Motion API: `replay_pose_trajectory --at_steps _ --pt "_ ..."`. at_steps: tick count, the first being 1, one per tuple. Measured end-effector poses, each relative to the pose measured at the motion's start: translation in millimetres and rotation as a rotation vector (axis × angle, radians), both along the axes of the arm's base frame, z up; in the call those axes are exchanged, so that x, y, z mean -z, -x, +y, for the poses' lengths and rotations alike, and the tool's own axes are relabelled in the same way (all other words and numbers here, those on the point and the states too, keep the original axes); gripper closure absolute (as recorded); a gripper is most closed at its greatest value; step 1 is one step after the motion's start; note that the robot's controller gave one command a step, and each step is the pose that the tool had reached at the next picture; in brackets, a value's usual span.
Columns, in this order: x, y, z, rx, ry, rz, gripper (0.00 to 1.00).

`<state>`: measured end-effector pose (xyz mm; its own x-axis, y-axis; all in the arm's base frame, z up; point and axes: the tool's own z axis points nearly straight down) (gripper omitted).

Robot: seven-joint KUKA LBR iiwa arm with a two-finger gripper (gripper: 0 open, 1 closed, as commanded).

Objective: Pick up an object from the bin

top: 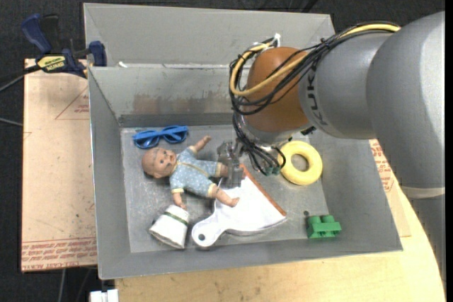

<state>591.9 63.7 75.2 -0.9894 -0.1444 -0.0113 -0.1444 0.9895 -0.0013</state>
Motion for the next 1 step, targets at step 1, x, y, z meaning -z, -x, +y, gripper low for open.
replay_pose_trajectory --at_steps 1 --pt "0.1 0.1 0.4 0.000 -0.001 0.000 0.00"
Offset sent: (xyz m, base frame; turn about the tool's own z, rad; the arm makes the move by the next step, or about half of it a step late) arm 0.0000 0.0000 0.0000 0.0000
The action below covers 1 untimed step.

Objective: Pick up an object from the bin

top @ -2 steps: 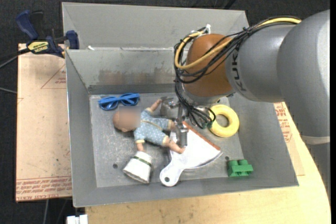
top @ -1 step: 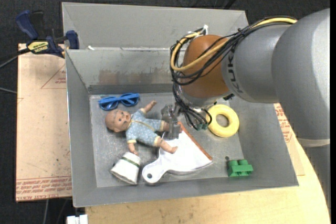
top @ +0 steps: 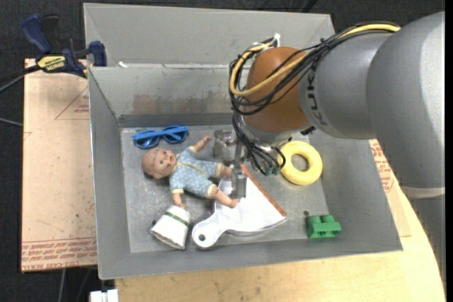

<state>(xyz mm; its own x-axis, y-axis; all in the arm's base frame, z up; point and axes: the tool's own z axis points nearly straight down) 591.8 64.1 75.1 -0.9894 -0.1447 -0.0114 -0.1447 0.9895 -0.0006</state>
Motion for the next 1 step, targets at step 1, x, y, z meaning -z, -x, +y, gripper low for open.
replay_pose_trajectory --at_steps 1 --pt "-0.1 -0.1 0.0 -0.001 0.001 0.000 1.00"
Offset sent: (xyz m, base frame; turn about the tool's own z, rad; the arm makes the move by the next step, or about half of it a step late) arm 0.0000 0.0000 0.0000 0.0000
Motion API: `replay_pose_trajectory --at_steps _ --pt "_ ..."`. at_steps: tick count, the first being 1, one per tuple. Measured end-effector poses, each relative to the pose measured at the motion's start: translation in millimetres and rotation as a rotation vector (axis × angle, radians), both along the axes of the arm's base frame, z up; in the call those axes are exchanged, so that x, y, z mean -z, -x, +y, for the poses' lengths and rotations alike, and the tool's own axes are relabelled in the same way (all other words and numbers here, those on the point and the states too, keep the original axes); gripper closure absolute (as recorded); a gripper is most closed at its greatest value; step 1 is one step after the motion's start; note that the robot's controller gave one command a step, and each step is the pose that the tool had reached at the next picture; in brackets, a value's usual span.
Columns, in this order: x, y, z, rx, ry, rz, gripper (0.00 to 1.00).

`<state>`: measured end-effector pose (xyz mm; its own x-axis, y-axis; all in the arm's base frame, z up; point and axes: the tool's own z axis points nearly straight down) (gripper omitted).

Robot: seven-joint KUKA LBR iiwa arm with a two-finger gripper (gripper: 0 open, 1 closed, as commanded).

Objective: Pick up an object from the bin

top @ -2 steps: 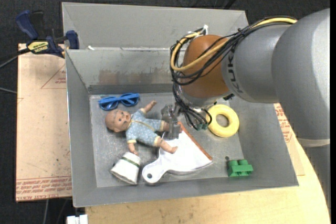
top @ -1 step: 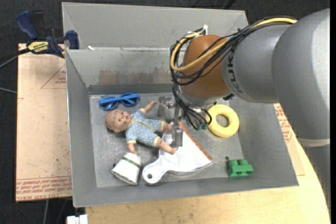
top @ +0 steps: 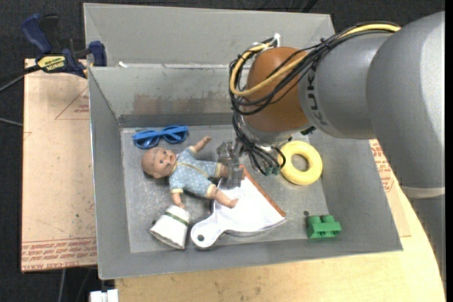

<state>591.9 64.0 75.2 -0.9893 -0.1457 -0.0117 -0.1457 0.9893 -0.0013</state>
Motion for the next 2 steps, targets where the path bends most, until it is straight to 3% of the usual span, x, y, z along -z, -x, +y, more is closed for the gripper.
replay_pose_trajectory --at_steps 1,2 --pt "0 0.0 0 0.000 0.000 0.000 1.00" --pt "-127 -13.4 3 -0.009 0.000 -0.002 1.00"
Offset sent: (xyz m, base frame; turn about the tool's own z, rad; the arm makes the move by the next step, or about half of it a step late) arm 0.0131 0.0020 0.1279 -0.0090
